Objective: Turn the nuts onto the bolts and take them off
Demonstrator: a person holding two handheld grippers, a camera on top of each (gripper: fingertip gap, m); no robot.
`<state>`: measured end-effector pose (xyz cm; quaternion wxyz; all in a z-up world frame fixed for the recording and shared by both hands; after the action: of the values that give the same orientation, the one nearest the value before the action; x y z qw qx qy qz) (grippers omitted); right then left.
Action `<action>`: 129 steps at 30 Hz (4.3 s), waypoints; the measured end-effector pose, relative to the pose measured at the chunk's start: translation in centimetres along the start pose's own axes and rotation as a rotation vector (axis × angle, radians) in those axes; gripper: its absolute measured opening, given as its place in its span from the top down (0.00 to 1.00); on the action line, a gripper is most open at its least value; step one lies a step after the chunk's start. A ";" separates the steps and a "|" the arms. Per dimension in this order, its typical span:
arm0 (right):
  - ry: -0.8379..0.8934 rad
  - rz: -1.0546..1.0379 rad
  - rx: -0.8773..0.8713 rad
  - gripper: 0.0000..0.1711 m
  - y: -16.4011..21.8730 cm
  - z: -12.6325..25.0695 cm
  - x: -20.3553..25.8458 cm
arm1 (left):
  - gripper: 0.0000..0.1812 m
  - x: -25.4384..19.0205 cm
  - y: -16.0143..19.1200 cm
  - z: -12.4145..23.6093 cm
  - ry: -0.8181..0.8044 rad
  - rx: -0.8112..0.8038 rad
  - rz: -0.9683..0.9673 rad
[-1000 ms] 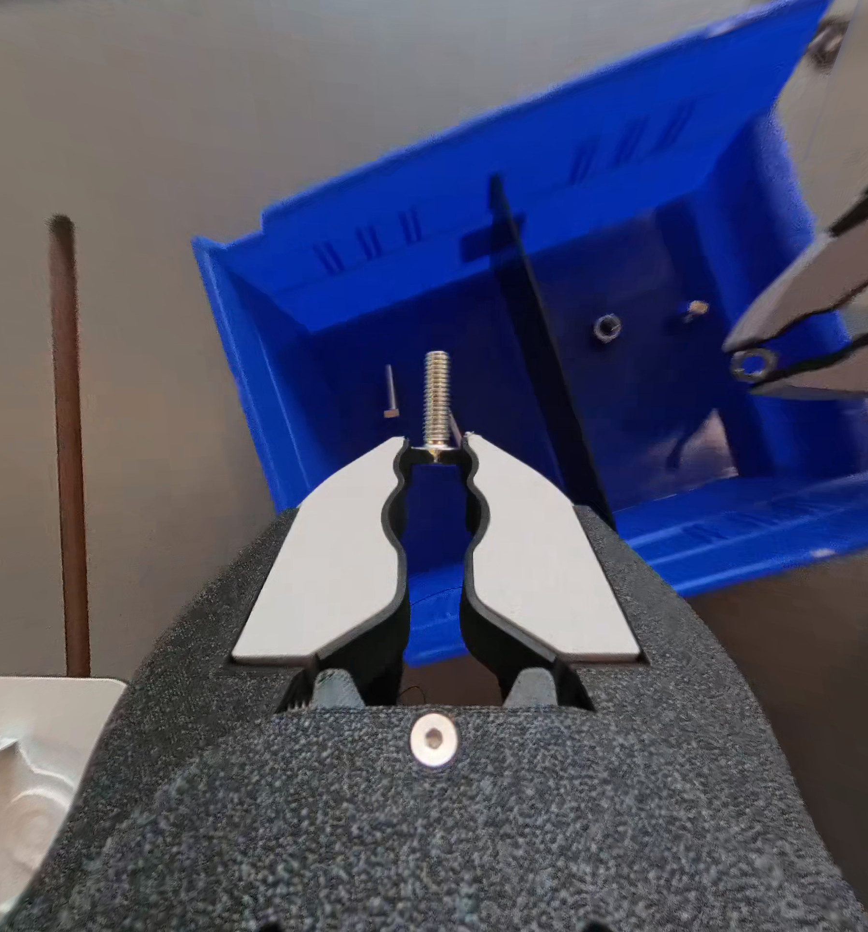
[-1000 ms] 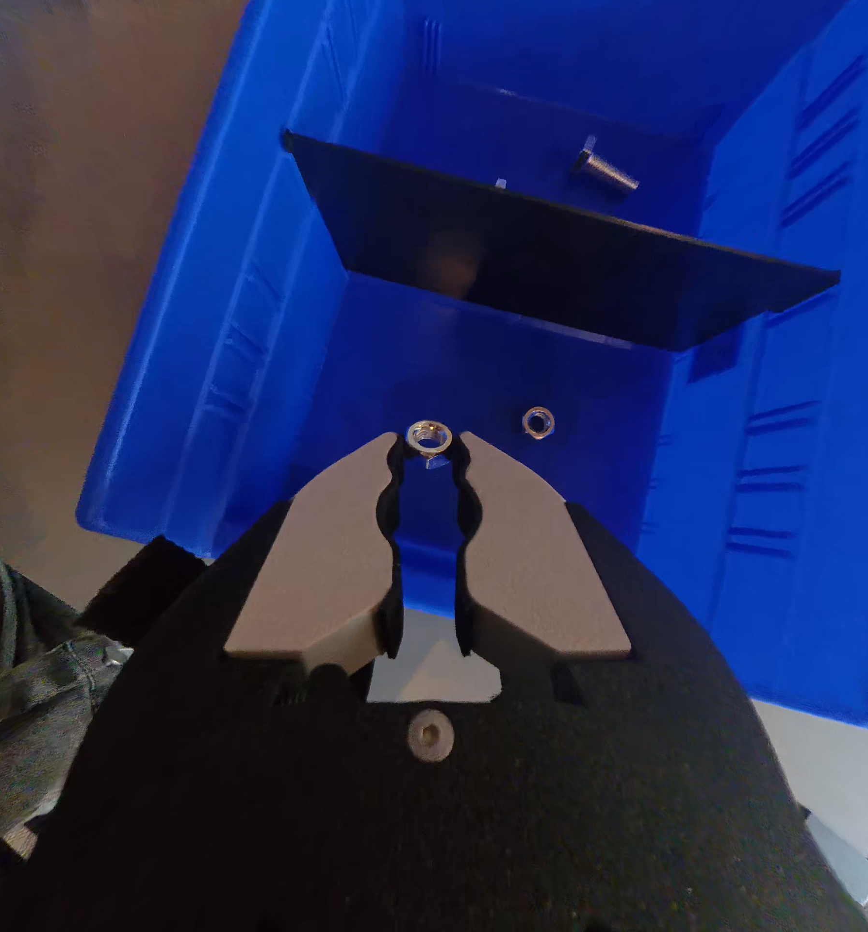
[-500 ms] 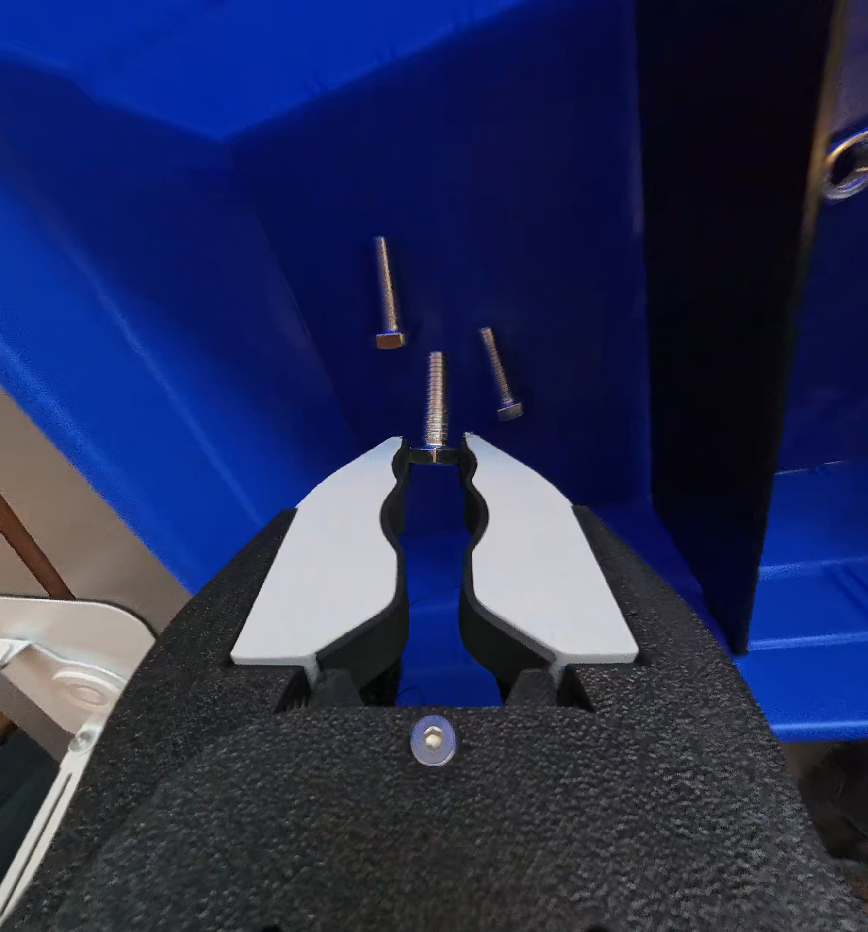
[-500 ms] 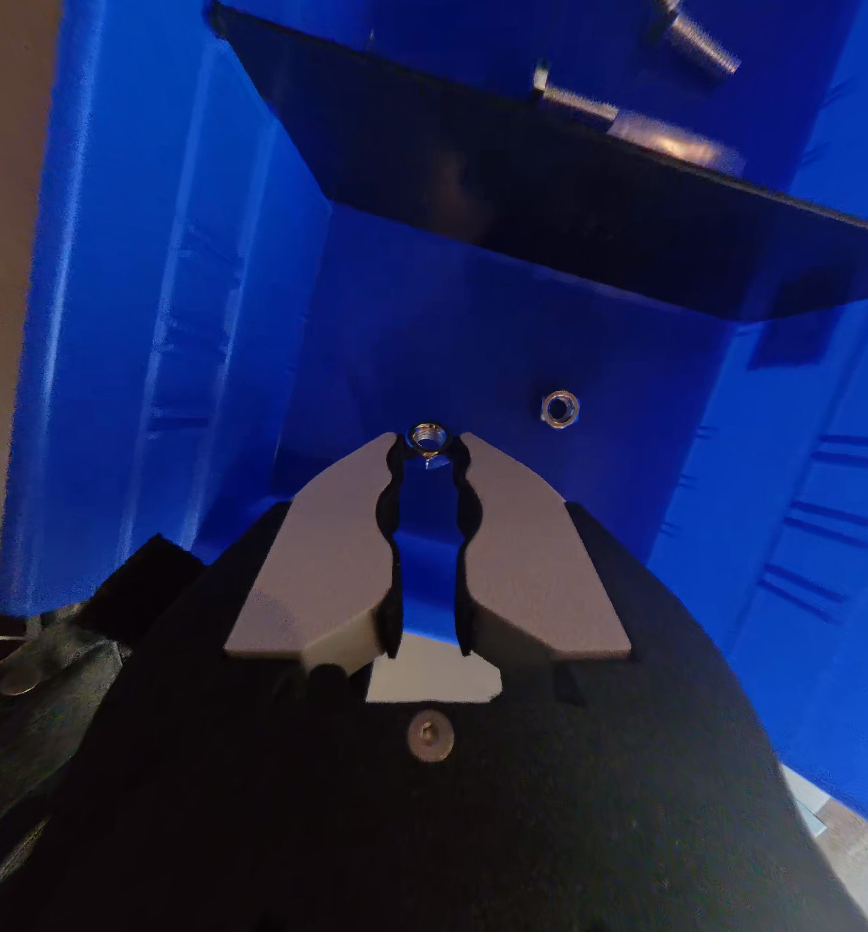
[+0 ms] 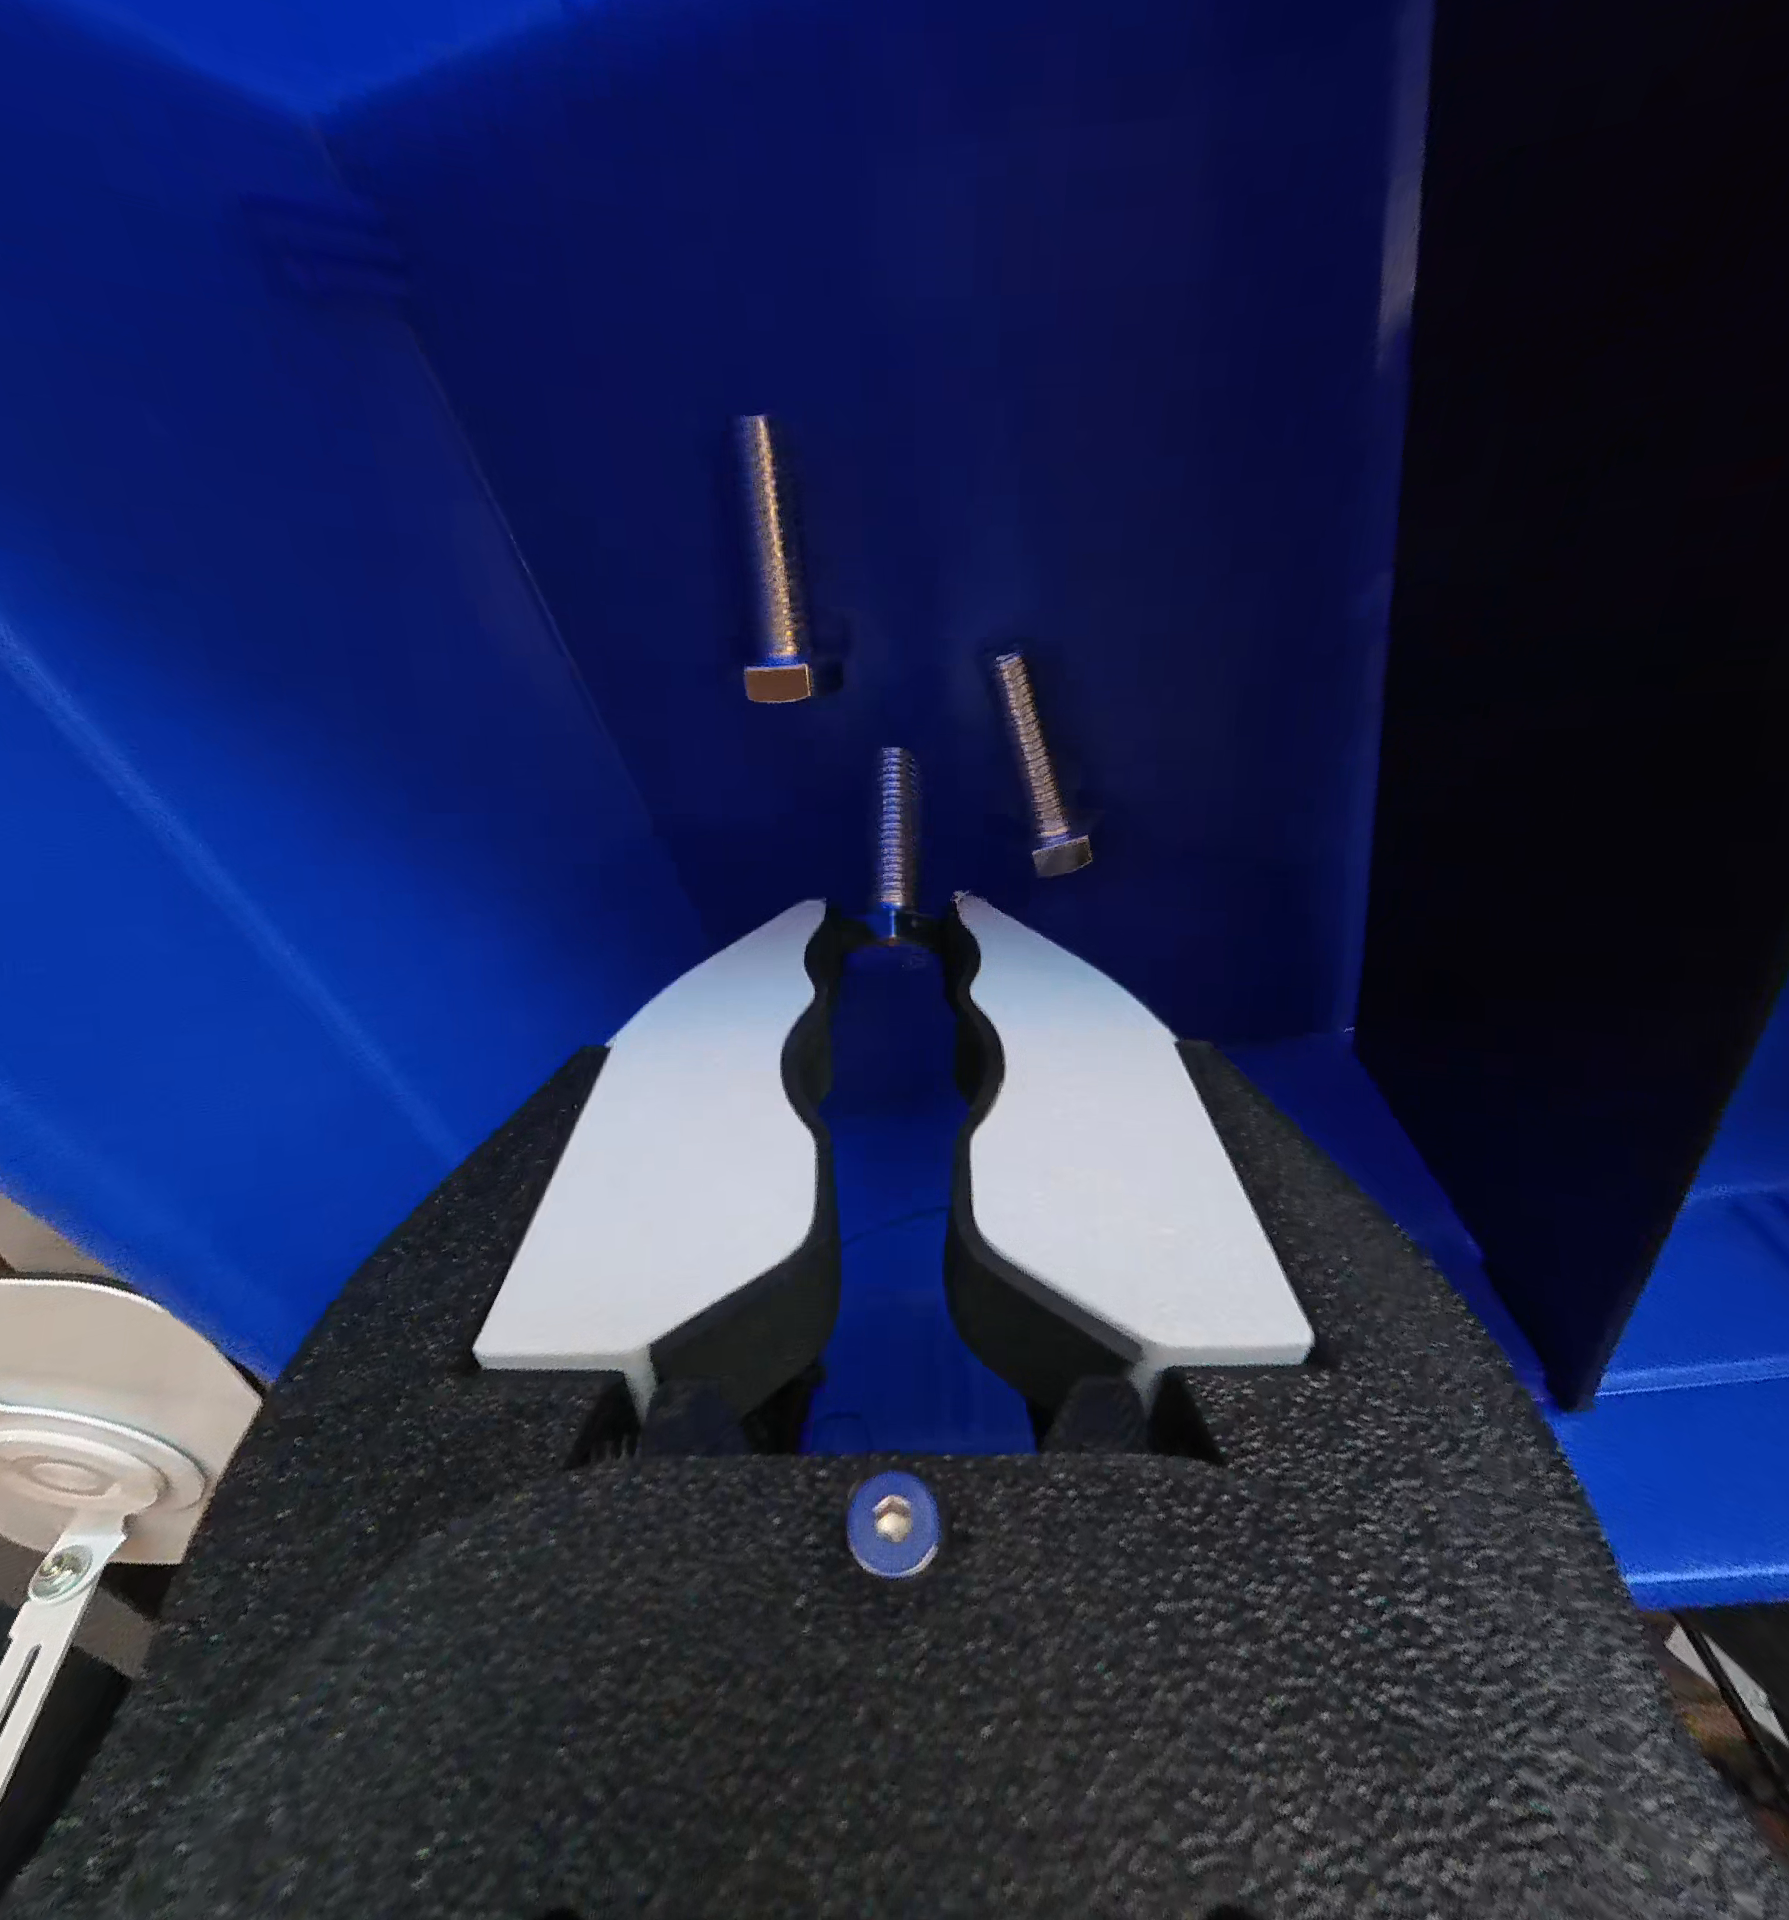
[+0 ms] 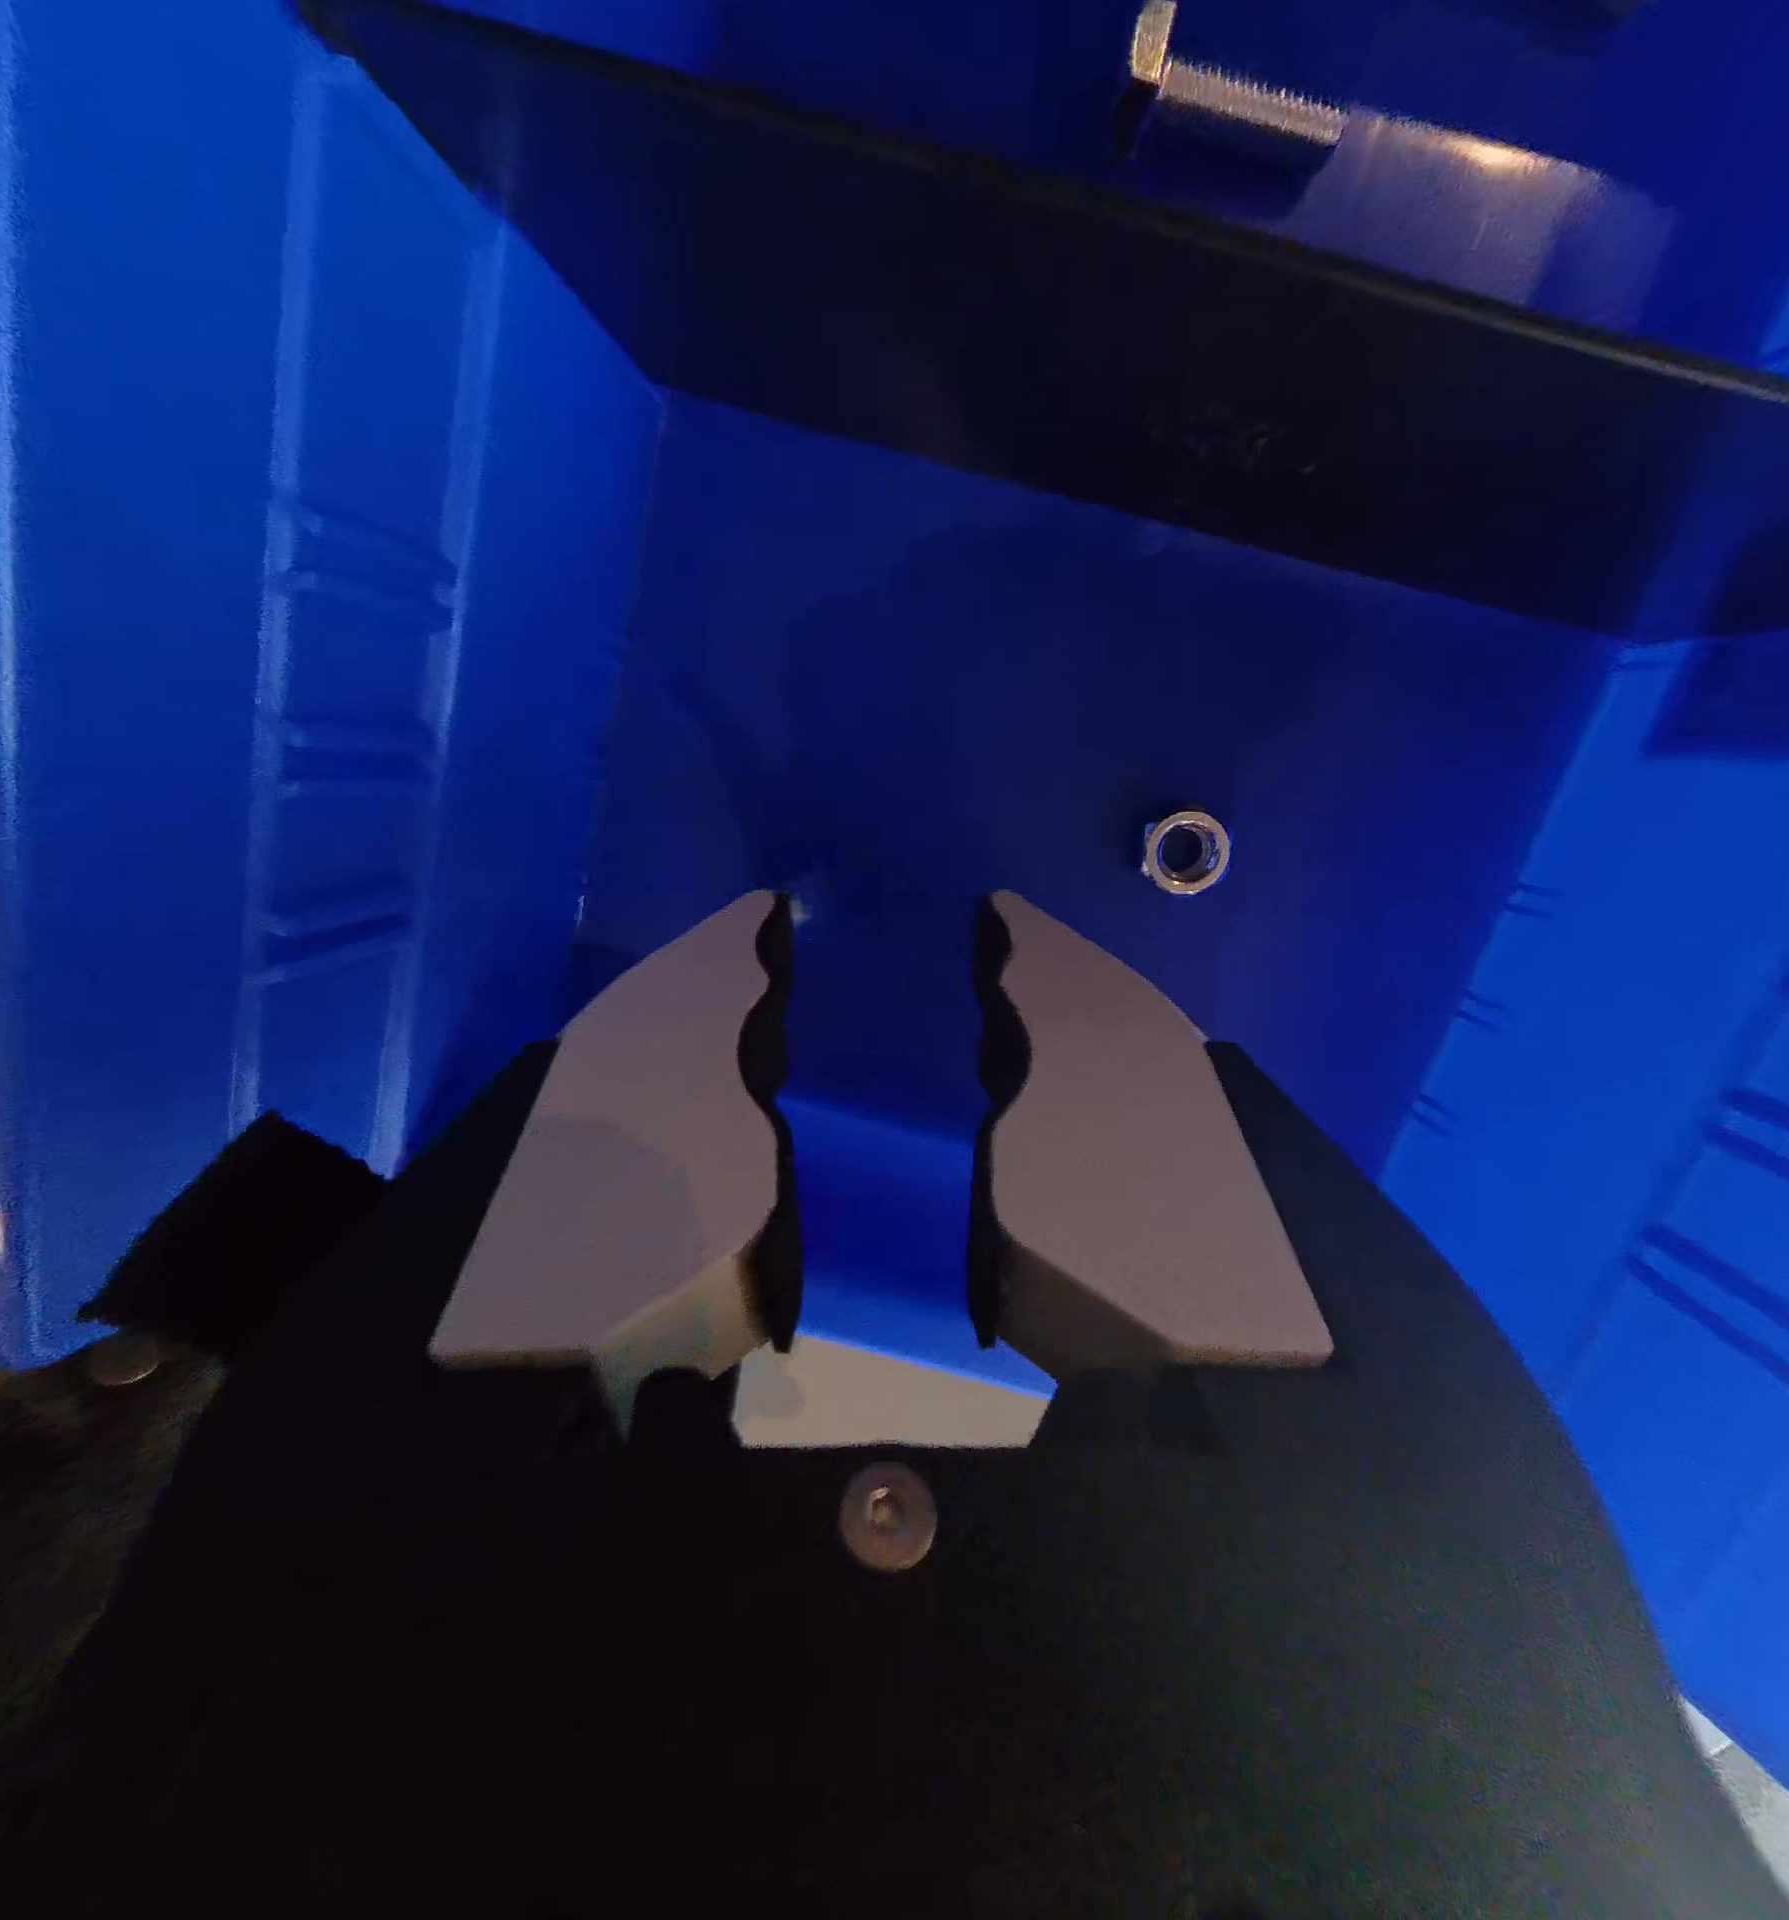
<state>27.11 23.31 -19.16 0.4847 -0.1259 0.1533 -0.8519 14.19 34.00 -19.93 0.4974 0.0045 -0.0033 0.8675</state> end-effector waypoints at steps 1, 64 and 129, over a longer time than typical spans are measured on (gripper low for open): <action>-0.001 -0.007 -0.001 0.78 0.0 0.0 0.0 | 0.90 0.0 0.0 0.0 -0.001 -0.004 -0.003; -0.456 0.553 -1.378 0.70 -16.9 3.1 21.3 | 0.83 -18.5 52.0 17.3 -0.937 -1.551 0.672; -0.614 0.365 -1.331 0.82 -17.2 0.2 20.7 | 0.86 -13.7 54.3 15.2 -0.560 -1.214 0.891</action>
<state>3.38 13.69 -10.99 0.4607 -0.5965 0.5120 -0.4122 -25.64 -5.40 -4.96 0.0006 -0.0508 -0.6005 0.7980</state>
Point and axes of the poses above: each gripper's, where its closed fingertips meet, z back along the fingers, y out of its underside, x = y × z across the jaws, the point moved 6 cm from there along z, back along the fingers, and after that the axes turned 3 degrees about -x, right-handed, at the moved point
